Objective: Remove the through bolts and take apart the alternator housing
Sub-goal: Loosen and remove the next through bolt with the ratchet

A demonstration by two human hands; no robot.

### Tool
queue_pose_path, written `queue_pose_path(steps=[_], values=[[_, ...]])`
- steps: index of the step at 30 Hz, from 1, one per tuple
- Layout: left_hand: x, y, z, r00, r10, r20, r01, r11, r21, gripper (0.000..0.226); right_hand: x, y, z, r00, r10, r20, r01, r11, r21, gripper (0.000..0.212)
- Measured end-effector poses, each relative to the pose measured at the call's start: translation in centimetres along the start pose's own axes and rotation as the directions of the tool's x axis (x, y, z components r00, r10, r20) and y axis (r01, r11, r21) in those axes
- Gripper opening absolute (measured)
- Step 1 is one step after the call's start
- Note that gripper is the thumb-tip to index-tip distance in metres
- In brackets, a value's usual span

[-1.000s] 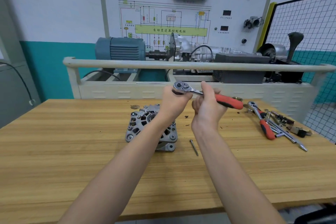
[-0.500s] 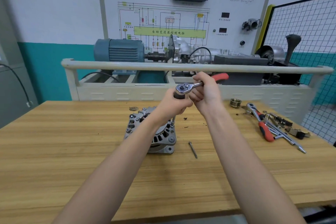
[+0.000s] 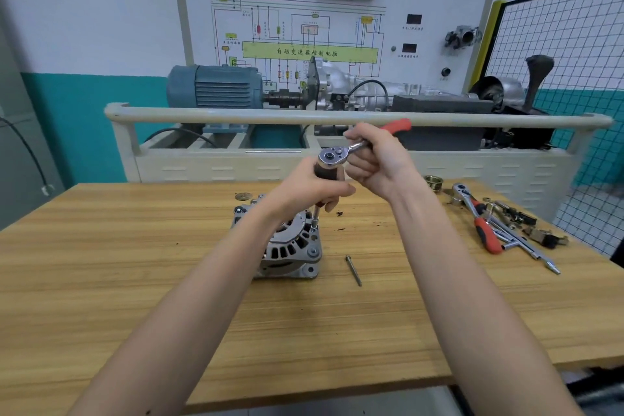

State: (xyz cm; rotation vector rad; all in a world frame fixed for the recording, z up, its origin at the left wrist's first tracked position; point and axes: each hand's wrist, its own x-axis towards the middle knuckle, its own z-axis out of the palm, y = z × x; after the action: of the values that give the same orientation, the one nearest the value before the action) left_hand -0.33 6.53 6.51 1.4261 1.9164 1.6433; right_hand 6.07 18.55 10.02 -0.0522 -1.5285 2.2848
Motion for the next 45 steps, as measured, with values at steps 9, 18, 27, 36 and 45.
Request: queue_pose_path(steps=[9,18,27,36,45], values=[[0.4,-0.9,1.9,0.949,0.020,-0.315,-0.072,0.985,-0.154,0.036,-0.7,2.5,1.7,0.914,-0.157,-0.375,0.242,0.951,0.191,0.038],[0.1,-0.8,3.0,0.856,0.007,-0.517,-0.075,0.991,-0.111,0.039,-3.0,3.9,2.4,0.859,-0.224,-0.460,0.353,0.911,0.215,0.038],[-0.2,0.4,0.1,1.000,-0.003,-0.030,0.001,0.996,-0.086,0.032,1.1,-0.5,1.4,0.996,0.065,0.068,-0.059,0.995,-0.085,0.058],[0.7,-0.2,2.7,0.857,-0.011,-0.516,-0.074,0.987,-0.143,0.041,-3.3,5.1,2.4,0.797,-0.251,-0.549,0.371,0.921,0.118,0.037],[0.0,0.4,0.2,0.982,-0.029,-0.188,0.020,0.998,-0.051,0.034,-0.8,1.1,1.6,0.971,-0.107,-0.216,0.117,0.993,0.033,0.041]])
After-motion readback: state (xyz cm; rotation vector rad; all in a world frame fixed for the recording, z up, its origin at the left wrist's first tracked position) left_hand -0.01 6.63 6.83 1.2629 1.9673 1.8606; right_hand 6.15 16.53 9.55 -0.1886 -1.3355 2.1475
